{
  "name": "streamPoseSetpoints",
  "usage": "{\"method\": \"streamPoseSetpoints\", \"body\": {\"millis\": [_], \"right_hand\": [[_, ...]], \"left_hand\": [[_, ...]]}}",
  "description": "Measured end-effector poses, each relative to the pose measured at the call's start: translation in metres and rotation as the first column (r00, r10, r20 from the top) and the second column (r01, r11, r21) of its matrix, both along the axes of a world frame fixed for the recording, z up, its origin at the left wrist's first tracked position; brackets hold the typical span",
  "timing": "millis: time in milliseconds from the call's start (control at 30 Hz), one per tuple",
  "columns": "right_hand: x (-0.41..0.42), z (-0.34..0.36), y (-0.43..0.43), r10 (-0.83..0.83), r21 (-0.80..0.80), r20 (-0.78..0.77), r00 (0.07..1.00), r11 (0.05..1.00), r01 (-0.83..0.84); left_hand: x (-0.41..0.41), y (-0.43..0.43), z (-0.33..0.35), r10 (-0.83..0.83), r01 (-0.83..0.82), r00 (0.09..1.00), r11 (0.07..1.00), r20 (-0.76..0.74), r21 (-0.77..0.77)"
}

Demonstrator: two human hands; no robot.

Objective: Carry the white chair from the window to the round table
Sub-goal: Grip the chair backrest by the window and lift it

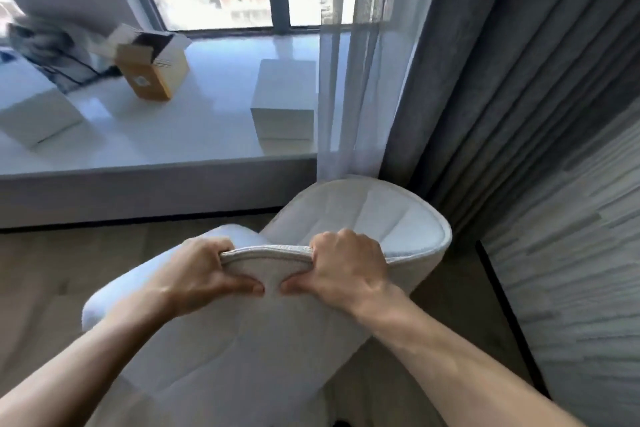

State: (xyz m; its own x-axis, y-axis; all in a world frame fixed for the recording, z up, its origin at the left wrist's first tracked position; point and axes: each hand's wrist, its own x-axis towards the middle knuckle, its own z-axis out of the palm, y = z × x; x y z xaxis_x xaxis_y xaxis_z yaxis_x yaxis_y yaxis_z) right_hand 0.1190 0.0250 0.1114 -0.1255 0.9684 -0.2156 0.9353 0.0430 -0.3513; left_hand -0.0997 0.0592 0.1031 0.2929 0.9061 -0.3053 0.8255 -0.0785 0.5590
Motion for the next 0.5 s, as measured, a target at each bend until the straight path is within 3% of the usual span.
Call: {"method": "streamPoseSetpoints", "body": {"millis": [100, 200, 267, 500], "right_hand": [[-0.046, 0.022, -0.034, 0.086, 0.041, 0.070, 0.994, 0.995, -0.089], [-0.082, 0.022, -0.078, 0.105, 0.149, 0.118, 0.987, 0.981, -0.122], [-0.106, 0.013, -0.115, 0.090, 0.229, 0.207, 0.974, 0.964, -0.138], [-0.186, -0.012, -0.242, 0.057, 0.262, 0.247, 0.967, 0.957, -0.123]], "left_hand": [[-0.046, -0.047, -0.005, 0.112, -0.110, 0.993, 0.992, -0.030, 0.060], [-0.084, -0.100, -0.019, 0.176, -0.183, 0.981, 0.980, 0.081, 0.079], [-0.104, -0.141, -0.026, 0.191, -0.203, 0.972, 0.976, 0.134, 0.083], [-0.180, -0.260, -0.067, 0.179, -0.203, 0.961, 0.974, 0.211, 0.099]]}}
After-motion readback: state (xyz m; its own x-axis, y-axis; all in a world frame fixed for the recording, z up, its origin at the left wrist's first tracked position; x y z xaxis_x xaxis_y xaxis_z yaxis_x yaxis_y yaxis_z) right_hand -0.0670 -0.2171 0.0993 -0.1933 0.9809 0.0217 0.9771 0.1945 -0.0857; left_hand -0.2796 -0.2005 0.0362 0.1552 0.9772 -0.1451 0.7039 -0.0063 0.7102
